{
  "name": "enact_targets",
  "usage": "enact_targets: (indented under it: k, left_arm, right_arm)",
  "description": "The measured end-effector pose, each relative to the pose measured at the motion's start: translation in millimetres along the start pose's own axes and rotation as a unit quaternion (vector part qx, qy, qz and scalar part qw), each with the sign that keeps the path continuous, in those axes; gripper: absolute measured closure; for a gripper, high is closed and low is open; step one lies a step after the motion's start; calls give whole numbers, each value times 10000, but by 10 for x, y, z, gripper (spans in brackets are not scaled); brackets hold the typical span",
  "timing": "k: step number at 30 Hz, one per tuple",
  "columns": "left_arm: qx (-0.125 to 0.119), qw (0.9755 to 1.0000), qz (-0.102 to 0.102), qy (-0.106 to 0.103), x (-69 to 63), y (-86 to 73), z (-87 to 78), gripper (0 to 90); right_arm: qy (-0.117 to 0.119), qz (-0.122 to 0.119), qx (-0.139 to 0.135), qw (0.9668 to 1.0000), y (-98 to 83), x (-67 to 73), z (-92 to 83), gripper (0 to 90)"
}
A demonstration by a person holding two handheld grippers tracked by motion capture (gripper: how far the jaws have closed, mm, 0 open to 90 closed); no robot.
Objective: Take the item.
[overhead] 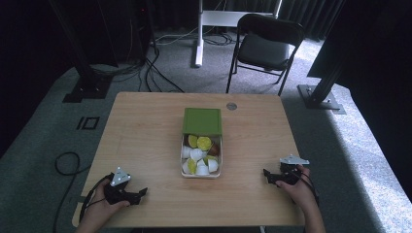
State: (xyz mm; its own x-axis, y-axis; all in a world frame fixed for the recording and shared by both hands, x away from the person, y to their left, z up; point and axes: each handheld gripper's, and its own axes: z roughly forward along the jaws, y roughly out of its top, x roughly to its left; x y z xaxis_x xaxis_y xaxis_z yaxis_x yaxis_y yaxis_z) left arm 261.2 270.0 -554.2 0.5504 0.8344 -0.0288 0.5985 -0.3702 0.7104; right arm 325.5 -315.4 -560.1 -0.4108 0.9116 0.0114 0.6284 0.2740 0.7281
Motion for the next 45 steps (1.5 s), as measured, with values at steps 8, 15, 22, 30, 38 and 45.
enact_targets:
  k: [8,15,22,30,38,45]
  left_arm:
    - [84,9997,216,104,-6,7,13,92]
    - [84,9997,221,97,-6,8,14,92]
    - [85,9997,228,82,-25,30,36,92]
    - [42,9997,225,13,-40,121,42,92]
    - [-152,9995,231,135,5,289,-101,92]
    - [-338,9989,252,192,40,458,-204,93]
  right_arm:
    - [13,-7,14,10000,9,-7,10,127]
    - [12,-9,14,10000,8,-7,10,127]
    - [12,-10,13,10000,8,-7,11,127]
    - [12,-10,15,10000,8,-7,10,126]
    - [12,-11,15,10000,8,-7,10,126]
    - [13,-11,15,10000,8,-7,11,127]
